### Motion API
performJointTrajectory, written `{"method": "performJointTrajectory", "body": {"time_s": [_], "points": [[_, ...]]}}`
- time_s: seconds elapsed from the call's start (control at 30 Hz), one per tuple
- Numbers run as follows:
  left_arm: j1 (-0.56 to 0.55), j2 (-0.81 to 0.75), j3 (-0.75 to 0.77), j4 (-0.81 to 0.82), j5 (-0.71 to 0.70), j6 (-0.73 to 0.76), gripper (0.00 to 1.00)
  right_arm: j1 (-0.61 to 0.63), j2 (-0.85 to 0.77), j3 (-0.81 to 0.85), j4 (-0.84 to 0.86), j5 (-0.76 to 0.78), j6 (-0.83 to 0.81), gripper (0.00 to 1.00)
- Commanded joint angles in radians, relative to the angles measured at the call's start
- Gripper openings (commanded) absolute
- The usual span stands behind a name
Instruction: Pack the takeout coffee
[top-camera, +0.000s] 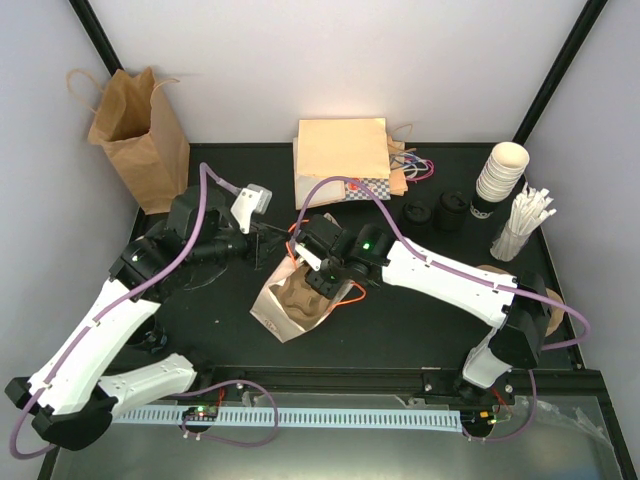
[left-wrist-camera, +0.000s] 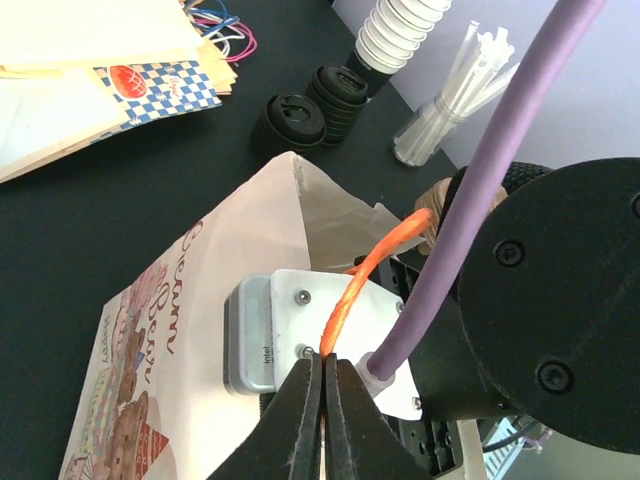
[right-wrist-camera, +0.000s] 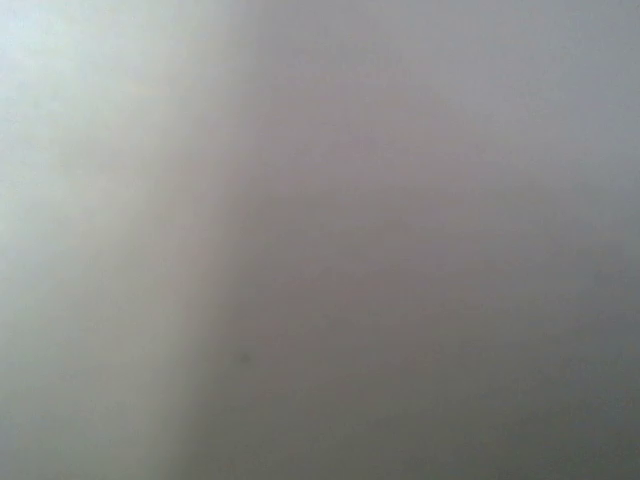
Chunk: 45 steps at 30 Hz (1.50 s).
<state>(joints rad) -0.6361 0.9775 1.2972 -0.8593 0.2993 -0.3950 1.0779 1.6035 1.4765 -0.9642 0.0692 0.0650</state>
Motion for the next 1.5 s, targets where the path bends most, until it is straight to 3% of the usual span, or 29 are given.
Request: {"method": "performJointTrajectory", "body": {"time_s": [0.0,1.07,1.3,1.47], "points": [[0.018,-0.005,0.005,-0.008,-0.026,0.024,0.02,0.006,-0.032,-0.004,0.025,0.013,-0.006,0.31],[0.287,0.054,-0.01,-0.164,-0.142,0.148,0.02,0.021,-0.094,-0.045,0.064,0.03,-0.019,0.31],[0.291,0.001,0.003,-0.047,0.078,0.133,0.01,0.03,-0.035,-0.014,0.031,0.036,-0.016,0.31],[0.29,-0.014,-0.007,-0.013,0.121,0.115,0.02,0.033,0.037,0.042,-0.016,0.035,0.01,0.31]]}}
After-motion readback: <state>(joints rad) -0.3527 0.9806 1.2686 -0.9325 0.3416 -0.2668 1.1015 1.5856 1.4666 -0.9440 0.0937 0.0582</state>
